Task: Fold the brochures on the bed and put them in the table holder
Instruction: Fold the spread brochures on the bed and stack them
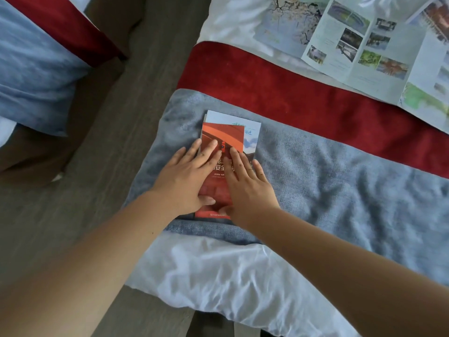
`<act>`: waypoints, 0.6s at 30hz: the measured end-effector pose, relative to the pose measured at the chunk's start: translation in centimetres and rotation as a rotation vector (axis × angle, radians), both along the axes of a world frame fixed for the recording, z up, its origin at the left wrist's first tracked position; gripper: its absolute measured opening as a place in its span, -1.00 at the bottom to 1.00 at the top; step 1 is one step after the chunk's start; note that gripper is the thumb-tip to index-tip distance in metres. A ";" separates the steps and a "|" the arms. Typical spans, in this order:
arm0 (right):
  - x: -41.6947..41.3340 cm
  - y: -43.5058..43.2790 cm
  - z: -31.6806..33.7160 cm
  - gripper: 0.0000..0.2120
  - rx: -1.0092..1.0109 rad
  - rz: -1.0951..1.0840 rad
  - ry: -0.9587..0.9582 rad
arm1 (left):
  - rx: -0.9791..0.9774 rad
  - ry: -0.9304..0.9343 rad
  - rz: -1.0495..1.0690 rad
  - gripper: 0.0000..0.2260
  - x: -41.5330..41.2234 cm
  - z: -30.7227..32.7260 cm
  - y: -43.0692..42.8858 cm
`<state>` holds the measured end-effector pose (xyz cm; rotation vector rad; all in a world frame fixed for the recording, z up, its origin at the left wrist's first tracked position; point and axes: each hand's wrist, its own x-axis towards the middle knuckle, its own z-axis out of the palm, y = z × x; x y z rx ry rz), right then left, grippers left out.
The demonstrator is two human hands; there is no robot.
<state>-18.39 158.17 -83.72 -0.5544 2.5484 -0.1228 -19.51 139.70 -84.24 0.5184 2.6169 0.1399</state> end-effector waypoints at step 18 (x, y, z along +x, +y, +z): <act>-0.5 -2.2 -0.7 0.15 -0.073 -0.220 -0.176 | -0.203 -0.115 -0.022 0.05 -2.2 -0.1 1.5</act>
